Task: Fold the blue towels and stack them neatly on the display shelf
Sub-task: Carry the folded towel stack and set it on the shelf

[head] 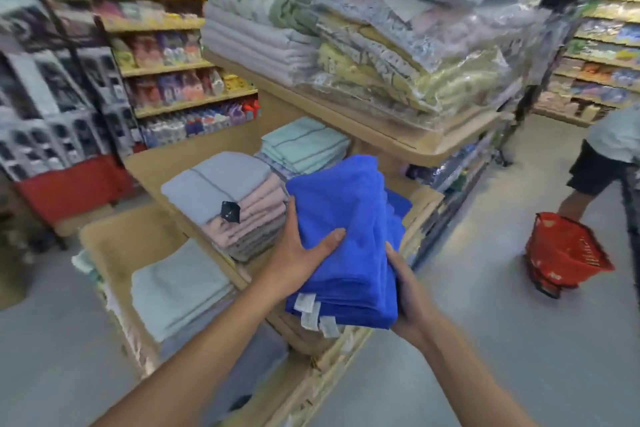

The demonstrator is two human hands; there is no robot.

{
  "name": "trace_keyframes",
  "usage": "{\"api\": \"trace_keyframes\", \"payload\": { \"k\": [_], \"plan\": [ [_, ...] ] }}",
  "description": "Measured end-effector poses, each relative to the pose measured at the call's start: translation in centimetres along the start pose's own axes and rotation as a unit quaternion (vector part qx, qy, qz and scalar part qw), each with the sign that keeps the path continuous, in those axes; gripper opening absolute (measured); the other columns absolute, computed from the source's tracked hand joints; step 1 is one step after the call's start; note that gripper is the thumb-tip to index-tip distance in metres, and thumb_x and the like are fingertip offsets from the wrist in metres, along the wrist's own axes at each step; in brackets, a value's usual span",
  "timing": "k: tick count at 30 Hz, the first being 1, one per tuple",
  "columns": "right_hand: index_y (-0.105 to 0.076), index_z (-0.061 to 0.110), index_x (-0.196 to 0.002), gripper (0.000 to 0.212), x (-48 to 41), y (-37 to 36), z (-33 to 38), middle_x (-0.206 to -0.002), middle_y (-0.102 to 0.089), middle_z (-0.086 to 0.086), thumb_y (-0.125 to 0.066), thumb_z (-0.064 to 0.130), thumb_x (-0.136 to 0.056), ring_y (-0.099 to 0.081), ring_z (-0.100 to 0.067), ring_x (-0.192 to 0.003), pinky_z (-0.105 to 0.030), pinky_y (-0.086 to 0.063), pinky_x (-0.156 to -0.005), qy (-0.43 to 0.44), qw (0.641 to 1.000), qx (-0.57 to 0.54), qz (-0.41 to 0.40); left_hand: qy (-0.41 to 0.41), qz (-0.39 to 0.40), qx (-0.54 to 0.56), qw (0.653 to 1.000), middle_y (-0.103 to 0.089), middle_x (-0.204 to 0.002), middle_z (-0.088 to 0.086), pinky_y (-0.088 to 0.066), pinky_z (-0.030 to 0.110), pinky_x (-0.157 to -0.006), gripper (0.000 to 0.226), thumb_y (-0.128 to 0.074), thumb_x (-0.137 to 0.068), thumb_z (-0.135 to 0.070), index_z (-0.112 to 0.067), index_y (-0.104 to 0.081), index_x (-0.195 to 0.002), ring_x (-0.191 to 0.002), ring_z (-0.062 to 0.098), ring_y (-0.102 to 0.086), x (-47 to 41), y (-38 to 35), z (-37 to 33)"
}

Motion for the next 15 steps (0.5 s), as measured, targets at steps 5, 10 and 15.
{"api": "trace_keyframes", "payload": {
  "k": [5, 10, 15],
  "plan": [
    [-0.065, 0.025, -0.137, 0.062, -2.5, 0.4, 1.9, -0.143, -0.062, -0.009, -0.074, 0.058, -0.085, -0.060, -0.031, -0.130, -0.046, -0.054, -0.102, -0.069, 0.989, 0.085, 0.095, 0.039, -0.153, -0.031, 0.987, -0.024, -0.144, -0.042, -0.028, 0.012, -0.107, 0.106, -0.063, -0.076, -0.071, -0.042, -0.002, -0.158, -0.130, -0.018, -0.036, 2.8, 0.1, 0.2],
    [-0.075, 0.028, -0.123, 0.062, -6.2, -2.0, 1.8, -0.134, -0.069, -0.005, -0.083, 0.061, -0.071, -0.068, -0.022, -0.120, -0.029, -0.060, -0.084, -0.098, 0.965, 0.159, 0.185, 0.055, -0.298, -0.042, 0.952, -0.013, -0.160, -0.027, -0.020, 0.027, -0.124, 0.107, -0.060, -0.080, -0.062, -0.031, 0.003, -0.160, -0.148, -0.002, -0.021, 5.3, 1.7, 1.3],
    [-0.073, 0.024, -0.125, 0.059, -9.1, -2.2, 1.5, -0.131, -0.070, -0.006, -0.076, 0.059, -0.078, -0.068, -0.023, -0.120, -0.034, -0.056, -0.093, -0.096, 0.946, 0.234, 0.205, 0.049, -0.368, -0.004, 0.928, -0.031, -0.145, -0.039, -0.029, 0.024, -0.119, 0.086, -0.064, -0.081, -0.058, -0.047, -0.014, -0.150, -0.133, -0.017, -0.037, 6.5, 1.1, 3.3]
  ]
}}
Point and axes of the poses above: each hand's wrist, its own x-axis away from the middle knuckle, its own y-axis out of the back of the hand, z = x × y, the point moved 7 cm from there along -x, towards the middle knuckle
